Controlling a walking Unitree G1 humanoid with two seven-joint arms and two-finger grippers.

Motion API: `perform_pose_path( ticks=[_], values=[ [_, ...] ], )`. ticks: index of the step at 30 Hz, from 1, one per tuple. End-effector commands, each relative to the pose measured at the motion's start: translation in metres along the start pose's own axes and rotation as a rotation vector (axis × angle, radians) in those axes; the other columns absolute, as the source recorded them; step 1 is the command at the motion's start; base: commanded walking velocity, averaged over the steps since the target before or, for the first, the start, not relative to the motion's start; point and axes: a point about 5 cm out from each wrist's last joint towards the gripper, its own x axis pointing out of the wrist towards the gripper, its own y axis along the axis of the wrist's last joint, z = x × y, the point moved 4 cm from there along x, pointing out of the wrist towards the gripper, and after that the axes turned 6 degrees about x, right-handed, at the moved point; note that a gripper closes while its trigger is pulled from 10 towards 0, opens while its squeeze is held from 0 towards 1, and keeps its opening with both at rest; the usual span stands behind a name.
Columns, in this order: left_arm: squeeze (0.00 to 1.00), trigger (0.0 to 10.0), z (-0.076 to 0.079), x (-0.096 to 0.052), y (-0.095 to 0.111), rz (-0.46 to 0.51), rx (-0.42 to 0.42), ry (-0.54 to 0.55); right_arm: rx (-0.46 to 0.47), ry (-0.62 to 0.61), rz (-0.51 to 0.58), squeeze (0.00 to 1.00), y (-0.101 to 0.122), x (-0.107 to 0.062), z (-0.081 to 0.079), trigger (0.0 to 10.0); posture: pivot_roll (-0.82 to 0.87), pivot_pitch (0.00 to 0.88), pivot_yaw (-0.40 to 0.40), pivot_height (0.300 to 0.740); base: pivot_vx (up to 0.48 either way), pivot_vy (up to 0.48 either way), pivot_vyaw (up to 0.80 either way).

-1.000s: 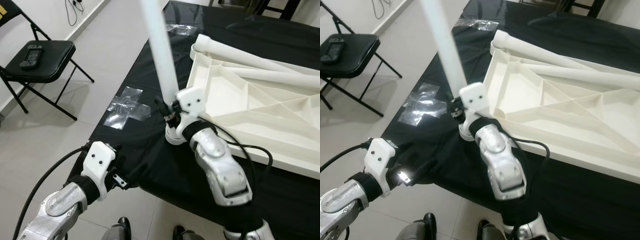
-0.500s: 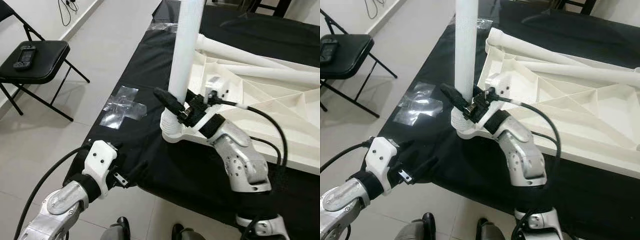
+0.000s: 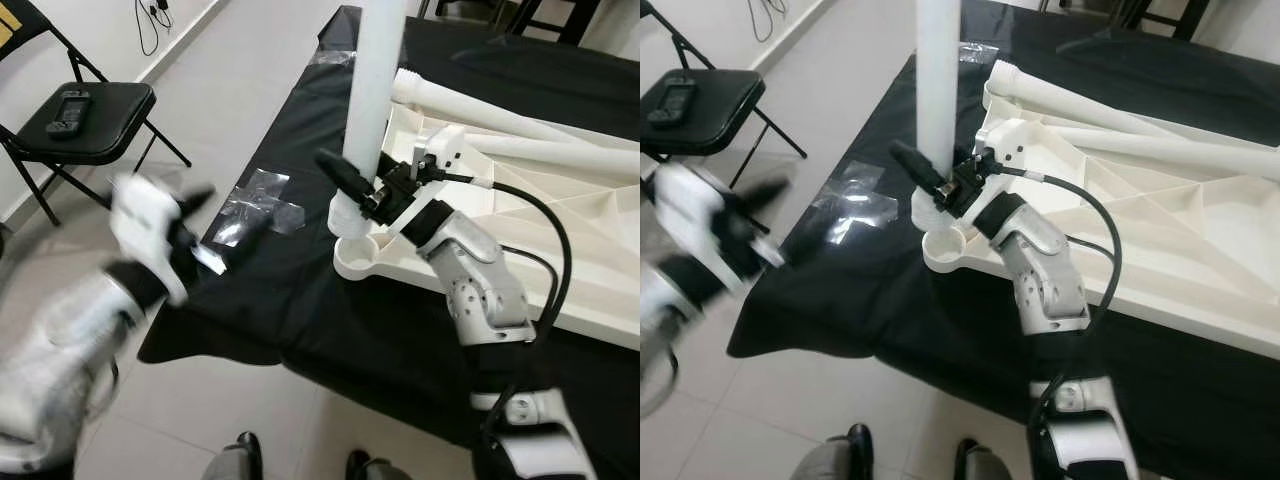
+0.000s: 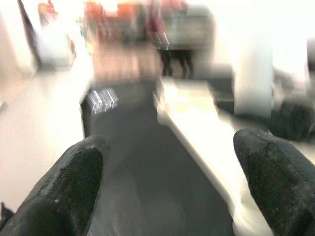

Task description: Building children table

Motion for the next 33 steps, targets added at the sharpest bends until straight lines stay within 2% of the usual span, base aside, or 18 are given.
perform_pose_path(
  ticks=[1,2,3,5,6,7,10,11,12,15,17,19,20,29,30,31,33],
  values=[
    [1.00,10.0,0.008,0.004,0.027,0.110,-0.071,-0.115,-0.080,0.011,0.015,0.00,0.006,0.000,-0.001,10.0,0.13,0.242,-0.032,0.740,0.000,0.000,0.00],
    [1.00,10.0,0.008,0.004,0.027,0.110,-0.071,-0.115,-0.080,0.011,0.015,0.00,0.006,0.000,-0.001,10.0,0.13,0.242,-0.032,0.740,0.000,0.000,0.00],
    [1.00,10.0,0.009,0.007,0.038,0.152,-0.091,-0.146,-0.109,0.022,0.011,0.00,0.006,0.000,-0.003,10.0,0.13,0.242,-0.032,0.740,0.000,0.000,0.00],
    [1.00,10.0,0.004,0.016,0.051,0.196,-0.080,-0.158,-0.201,0.097,-0.017,0.00,0.002,0.002,-0.019,10.0,0.13,0.231,-0.027,0.740,0.000,0.000,0.00],
    [1.00,10.0,0.004,0.016,0.051,0.196,-0.080,-0.158,-0.201,0.097,-0.017,0.00,0.002,0.002,-0.019,10.0,0.13,0.231,-0.027,0.740,0.000,0.000,0.00],
    [1.00,10.0,-0.007,0.030,0.060,0.220,-0.057,-0.141,-0.221,0.175,-0.013,0.00,0.000,0.004,-0.038,10.0,0.12,0.217,-0.023,0.740,0.000,0.000,0.00],
    [1.00,10.0,-0.011,0.036,0.064,0.227,-0.051,-0.140,-0.219,0.201,-0.005,0.00,0.000,0.006,-0.045,10.0,0.12,0.217,-0.023,0.740,0.000,0.000,0.00],
    [1.00,10.0,-0.014,0.046,0.075,0.265,-0.052,-0.162,-0.213,0.265,0.003,0.00,-0.001,0.007,-0.059,10.0,0.12,0.210,-0.020,0.740,0.000,0.000,0.00],
    [1.00,10.0,-0.012,0.051,0.078,0.273,-0.060,-0.187,-0.217,0.292,0.003,0.00,-0.003,0.007,-0.064,10.0,0.12,0.203,-0.020,0.740,0.000,0.000,0.00],
    [1.00,10.0,-0.011,0.056,0.080,0.277,-0.069,-0.214,-0.223,0.317,0.002,0.00,-0.004,0.007,-0.069,10.0,0.12,0.203,-0.020,0.740,0.000,0.000,0.00],
    [0.99,10.0,-0.007,0.068,0.078,0.257,-0.058,-0.248,-0.239,0.350,0.002,0.00,-0.005,0.008,-0.076,10.0,0.11,0.194,-0.016,0.740,0.000,0.000,0.00],
    [0.99,10.0,-0.007,0.072,0.077,0.250,-0.054,-0.258,-0.247,0.358,0.004,0.00,-0.004,0.009,-0.078,10.0,0.11,0.194,-0.016,0.740,0.000,0.000,0.00],
    [0.00,10.0,-0.006,0.077,0.076,0.242,-0.057,-0.267,-0.256,0.364,0.005,0.00,-0.004,0.010,-0.080,10.0,0.11,0.191,-0.015,0.740,0.000,0.000,0.00],
    [0.00,10.0,-0.001,0.089,0.067,0.204,-0.094,-0.328,-0.286,0.388,0.001,0.00,-0.005,0.012,-0.085,10.0,0.11,0.188,-0.019,0.740,0.000,0.000,0.00],
    [0.00,7.4,-0.001,0.091,0.066,0.196,-0.091,-0.331,-0.292,0.388,0.000,0.00,-0.006,0.013,-0.085,10.0,0.11,0.188,-0.019,0.740,0.000,0.000,0.00],
    [0.00,0.0,0.000,0.091,0.065,0.192,-0.094,-0.343,-0.306,0.385,-0.004,0.00,-0.007,0.014,-0.085,10.0,0.11,0.187,-0.022,0.740,0.000,0.000,0.00],
    [0.00,0.0,0.001,0.092,0.065,0.191,-0.091,-0.358,-0.322,0.374,-0.011,0.00,-0.008,0.016,-0.084,10.0,0.11,0.188,-0.023,0.740,0.000,0.000,0.00]
  ],
)
